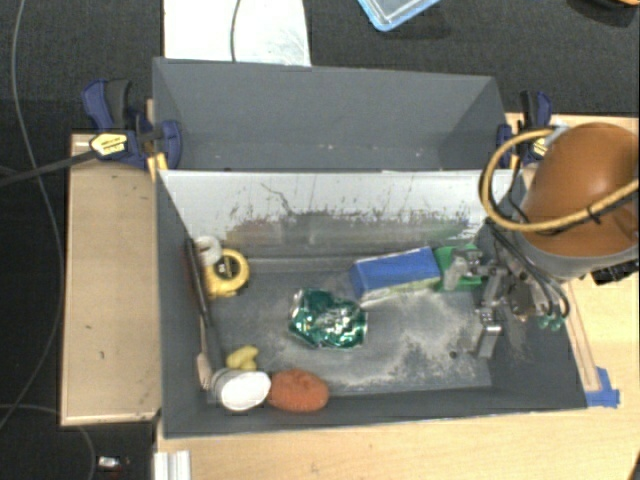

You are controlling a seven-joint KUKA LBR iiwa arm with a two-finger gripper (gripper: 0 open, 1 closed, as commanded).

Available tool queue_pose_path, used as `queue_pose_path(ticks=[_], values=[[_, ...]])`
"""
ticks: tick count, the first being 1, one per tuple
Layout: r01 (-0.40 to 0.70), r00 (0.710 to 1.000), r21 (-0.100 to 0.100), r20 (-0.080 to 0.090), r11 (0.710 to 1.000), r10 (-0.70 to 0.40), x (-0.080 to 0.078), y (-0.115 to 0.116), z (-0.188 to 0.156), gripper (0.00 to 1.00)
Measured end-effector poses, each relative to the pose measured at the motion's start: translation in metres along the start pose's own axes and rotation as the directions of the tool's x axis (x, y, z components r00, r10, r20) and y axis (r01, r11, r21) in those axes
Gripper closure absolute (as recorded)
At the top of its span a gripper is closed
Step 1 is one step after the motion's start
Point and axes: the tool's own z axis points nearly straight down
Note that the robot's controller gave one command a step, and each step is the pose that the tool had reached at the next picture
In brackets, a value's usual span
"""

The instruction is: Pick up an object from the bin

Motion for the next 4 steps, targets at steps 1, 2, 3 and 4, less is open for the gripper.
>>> queue_pose_path(ticks=[1, 2, 3, 4], values=[[0.002, 1.000, 0.001, 0.008, 1.000, -0.002, -0.002, 0.000, -0.004, 0.00], [0.025, 1.000, 0.001, 0.014, 1.000, -0.025, -0.005, 0.054, 0.068, 0.00], [0.009, 1.000, 0.003, 0.010, 1.000, -0.009, -0.006, 0.048, 0.026, 0.00], [0.005, 1.000, -0.003, 0.001, 1.000, -0.005, -0.012, 0.109, 0.081, 1.00]])
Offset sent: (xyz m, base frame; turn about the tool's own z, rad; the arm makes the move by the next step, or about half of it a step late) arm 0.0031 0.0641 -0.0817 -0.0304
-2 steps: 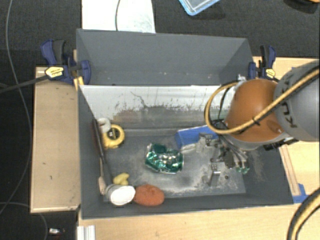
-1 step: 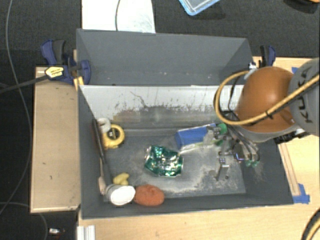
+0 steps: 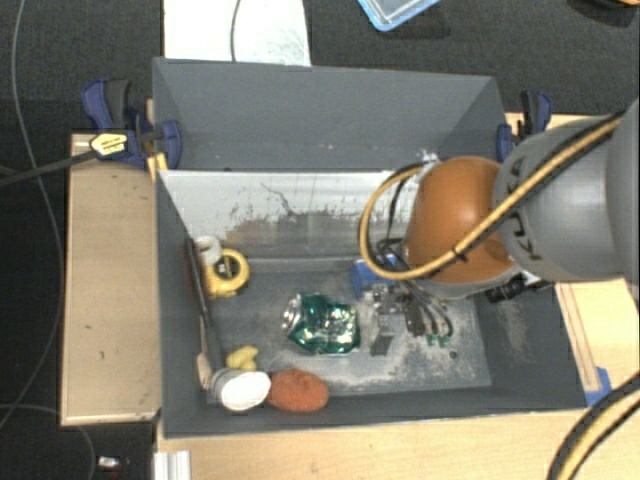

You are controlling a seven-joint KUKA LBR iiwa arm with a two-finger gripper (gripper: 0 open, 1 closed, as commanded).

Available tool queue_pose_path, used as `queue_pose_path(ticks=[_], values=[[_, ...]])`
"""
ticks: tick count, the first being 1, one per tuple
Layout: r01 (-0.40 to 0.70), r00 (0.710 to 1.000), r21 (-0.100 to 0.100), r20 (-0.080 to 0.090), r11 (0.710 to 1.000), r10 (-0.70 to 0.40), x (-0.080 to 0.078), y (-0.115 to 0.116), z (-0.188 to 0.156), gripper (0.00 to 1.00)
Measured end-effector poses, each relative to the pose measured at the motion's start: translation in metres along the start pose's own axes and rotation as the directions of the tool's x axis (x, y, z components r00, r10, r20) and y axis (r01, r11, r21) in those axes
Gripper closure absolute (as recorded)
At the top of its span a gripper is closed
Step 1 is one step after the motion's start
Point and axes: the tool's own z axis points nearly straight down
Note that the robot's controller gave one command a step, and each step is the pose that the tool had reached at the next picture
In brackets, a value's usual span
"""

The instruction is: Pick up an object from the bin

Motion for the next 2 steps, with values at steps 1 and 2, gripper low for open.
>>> queue_pose_path(ticks=[1, 2], values=[[0.001, 1.000, 0.001, 0.000, 1.000, -0.001, 0.000, 0.000, 0.000, 1.00], [0.004, 1.000, 0.000, 0.001, 1.000, -0.004, -0.006, 0.035, -0.027, 1.00]])
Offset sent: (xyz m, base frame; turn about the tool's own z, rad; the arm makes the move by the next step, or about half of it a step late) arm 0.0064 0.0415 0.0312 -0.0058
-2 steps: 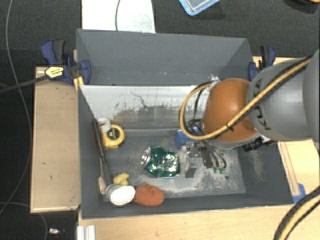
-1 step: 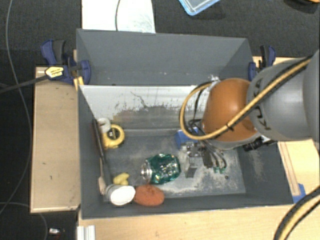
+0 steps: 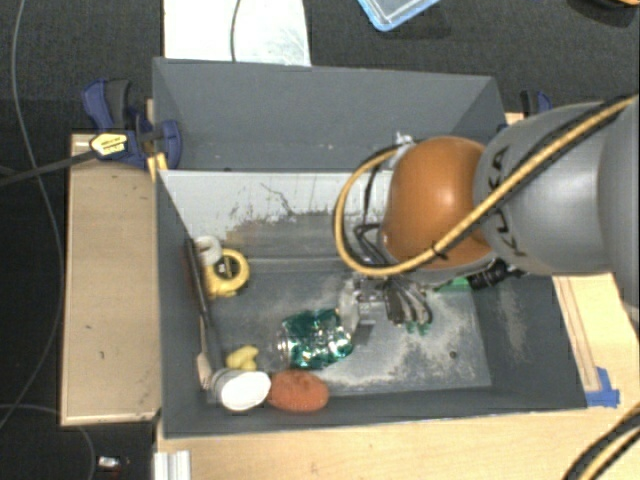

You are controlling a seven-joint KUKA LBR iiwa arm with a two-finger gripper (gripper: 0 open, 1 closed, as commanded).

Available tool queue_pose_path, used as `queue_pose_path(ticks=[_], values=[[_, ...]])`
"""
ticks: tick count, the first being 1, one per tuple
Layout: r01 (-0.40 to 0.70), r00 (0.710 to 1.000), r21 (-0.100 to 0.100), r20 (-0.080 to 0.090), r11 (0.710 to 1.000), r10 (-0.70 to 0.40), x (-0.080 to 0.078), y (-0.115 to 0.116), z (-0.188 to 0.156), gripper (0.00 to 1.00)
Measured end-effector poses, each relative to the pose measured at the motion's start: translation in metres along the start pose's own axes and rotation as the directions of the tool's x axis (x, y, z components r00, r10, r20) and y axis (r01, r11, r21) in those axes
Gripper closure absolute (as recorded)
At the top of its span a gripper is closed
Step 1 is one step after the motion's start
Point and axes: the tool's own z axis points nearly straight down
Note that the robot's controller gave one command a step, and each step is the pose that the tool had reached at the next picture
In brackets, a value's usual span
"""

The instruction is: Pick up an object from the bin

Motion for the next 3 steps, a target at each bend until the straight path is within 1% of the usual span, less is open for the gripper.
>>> queue_pose_path(ticks=[1, 2, 3], values=[[0.108, 0.994, 0.001, -0.005, 0.994, -0.108, 0.028, -0.002, -0.030, 1.00], [0.060, 0.998, -0.002, 0.010, 0.998, -0.060, 0.016, 0.026, 0.027, 1.00], [0.060, 0.998, -0.003, 0.016, 0.998, -0.060, 0.011, 0.033, 0.068, 1.00]])
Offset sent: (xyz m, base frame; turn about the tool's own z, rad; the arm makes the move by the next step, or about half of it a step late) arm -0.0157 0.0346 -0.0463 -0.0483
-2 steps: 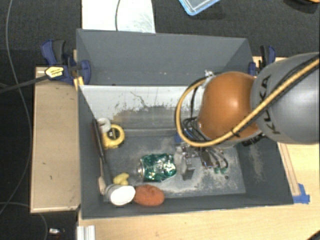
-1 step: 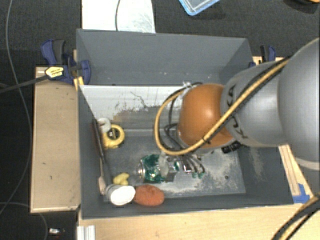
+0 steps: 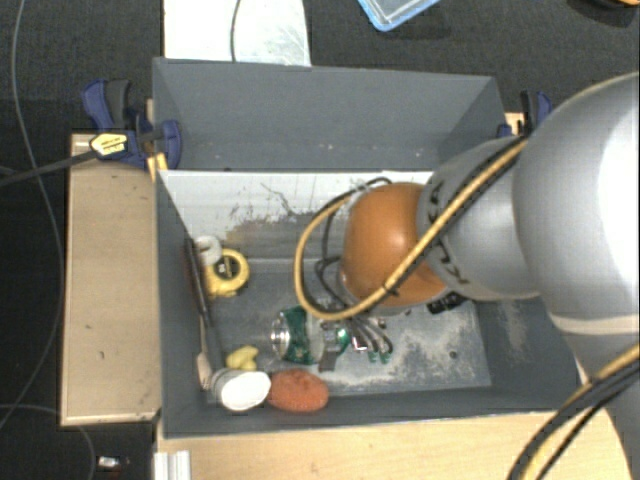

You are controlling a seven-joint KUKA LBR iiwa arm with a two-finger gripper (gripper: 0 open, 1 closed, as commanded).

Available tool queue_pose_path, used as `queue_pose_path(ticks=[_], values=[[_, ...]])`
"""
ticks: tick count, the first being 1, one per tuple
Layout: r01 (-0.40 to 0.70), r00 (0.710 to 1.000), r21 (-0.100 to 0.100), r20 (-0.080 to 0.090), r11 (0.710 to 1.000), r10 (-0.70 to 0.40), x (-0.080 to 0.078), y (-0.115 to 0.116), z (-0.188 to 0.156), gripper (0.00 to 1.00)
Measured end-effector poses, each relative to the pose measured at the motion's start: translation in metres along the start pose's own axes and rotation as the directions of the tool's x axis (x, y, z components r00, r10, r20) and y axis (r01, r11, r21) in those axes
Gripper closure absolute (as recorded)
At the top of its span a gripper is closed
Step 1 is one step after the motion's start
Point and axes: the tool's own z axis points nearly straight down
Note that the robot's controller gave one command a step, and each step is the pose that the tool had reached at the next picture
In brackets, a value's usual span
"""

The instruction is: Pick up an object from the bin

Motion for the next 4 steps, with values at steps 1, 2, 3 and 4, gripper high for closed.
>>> queue_pose_path(ticks=[1, 2, 3, 4], values=[[-0.082, 0.996, -0.005, 0.020, 0.997, 0.082, 0.009, 0.003, 0.000, 1.00], [-0.013, 1.000, 0.000, 0.003, 1.000, 0.013, 0.026, -0.001, -0.055, 1.00], [0.107, 0.994, -0.001, 0.010, 0.994, -0.107, 0.014, 0.024, -0.121, 1.00], [-0.095, 0.995, -0.006, 0.020, 0.996, 0.095, -0.001, -0.007, -0.108, 1.00]])
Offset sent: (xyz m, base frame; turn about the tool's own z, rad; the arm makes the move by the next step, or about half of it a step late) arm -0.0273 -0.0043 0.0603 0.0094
